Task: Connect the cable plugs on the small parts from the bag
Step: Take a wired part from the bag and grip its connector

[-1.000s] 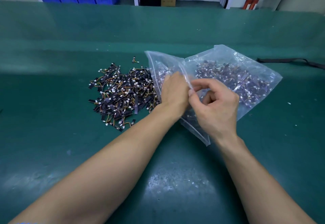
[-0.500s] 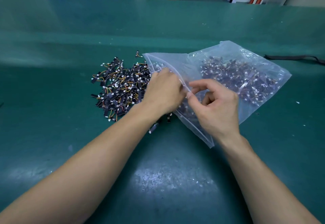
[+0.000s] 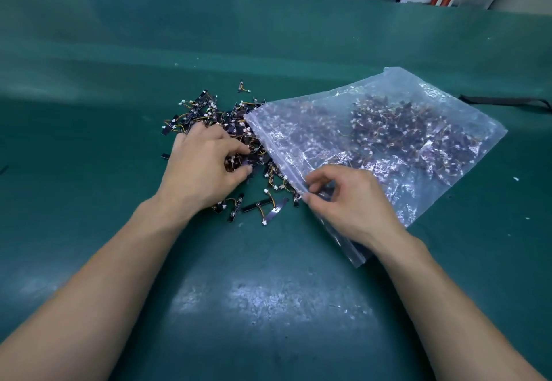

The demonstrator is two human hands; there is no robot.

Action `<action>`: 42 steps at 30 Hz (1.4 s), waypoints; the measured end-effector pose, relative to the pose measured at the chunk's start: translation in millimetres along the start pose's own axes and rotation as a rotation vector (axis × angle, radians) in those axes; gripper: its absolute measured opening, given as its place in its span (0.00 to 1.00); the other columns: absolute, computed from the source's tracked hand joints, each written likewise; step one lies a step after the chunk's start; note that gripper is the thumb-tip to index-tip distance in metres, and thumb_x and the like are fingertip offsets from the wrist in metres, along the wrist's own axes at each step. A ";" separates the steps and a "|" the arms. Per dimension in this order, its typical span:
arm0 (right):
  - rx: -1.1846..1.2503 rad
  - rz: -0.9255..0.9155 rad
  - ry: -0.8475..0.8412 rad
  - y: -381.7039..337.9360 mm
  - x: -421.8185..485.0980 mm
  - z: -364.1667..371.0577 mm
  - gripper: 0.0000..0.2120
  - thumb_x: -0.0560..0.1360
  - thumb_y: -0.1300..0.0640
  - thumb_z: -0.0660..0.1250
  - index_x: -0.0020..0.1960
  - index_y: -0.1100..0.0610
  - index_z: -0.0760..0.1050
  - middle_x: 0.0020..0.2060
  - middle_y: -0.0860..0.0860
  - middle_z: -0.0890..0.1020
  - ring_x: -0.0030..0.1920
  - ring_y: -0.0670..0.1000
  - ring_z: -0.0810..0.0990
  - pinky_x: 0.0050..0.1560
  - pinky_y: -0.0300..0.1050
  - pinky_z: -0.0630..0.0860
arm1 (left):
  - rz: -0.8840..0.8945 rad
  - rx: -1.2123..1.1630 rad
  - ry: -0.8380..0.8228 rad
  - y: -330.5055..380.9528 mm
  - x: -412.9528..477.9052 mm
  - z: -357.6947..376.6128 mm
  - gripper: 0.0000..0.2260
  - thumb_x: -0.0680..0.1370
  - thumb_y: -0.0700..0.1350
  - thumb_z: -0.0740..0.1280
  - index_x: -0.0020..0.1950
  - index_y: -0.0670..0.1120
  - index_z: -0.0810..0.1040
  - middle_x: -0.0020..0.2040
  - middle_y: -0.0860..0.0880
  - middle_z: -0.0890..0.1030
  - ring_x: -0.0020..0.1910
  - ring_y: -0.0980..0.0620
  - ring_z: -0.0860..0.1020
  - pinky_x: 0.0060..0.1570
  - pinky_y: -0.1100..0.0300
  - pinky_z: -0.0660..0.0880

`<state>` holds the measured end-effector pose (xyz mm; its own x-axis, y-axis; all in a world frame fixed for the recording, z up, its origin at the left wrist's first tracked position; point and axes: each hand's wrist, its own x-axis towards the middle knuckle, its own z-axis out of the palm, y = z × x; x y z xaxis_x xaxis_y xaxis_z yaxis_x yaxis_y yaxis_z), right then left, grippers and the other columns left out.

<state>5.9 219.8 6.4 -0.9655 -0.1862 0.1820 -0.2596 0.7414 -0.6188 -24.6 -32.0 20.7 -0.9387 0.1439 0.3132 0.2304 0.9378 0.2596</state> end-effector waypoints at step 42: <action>0.786 0.103 -0.013 -16.9 0.6 -4.3 0.09 0.78 0.63 0.71 0.41 0.54 0.82 0.29 0.47 0.81 0.23 0.40 0.69 0.27 0.29 0.65 | 0.339 -0.681 0.234 36.5 -16.8 4.5 0.06 0.76 0.47 0.74 0.49 0.46 0.82 0.43 0.55 0.81 0.43 0.50 0.76 0.46 0.57 0.71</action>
<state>9.8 209.9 20.2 -0.9844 -0.1522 0.0884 -0.1019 0.0834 -0.9913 -1.6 1.2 20.8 -0.7286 0.2464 0.6391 0.6708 0.4449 0.5933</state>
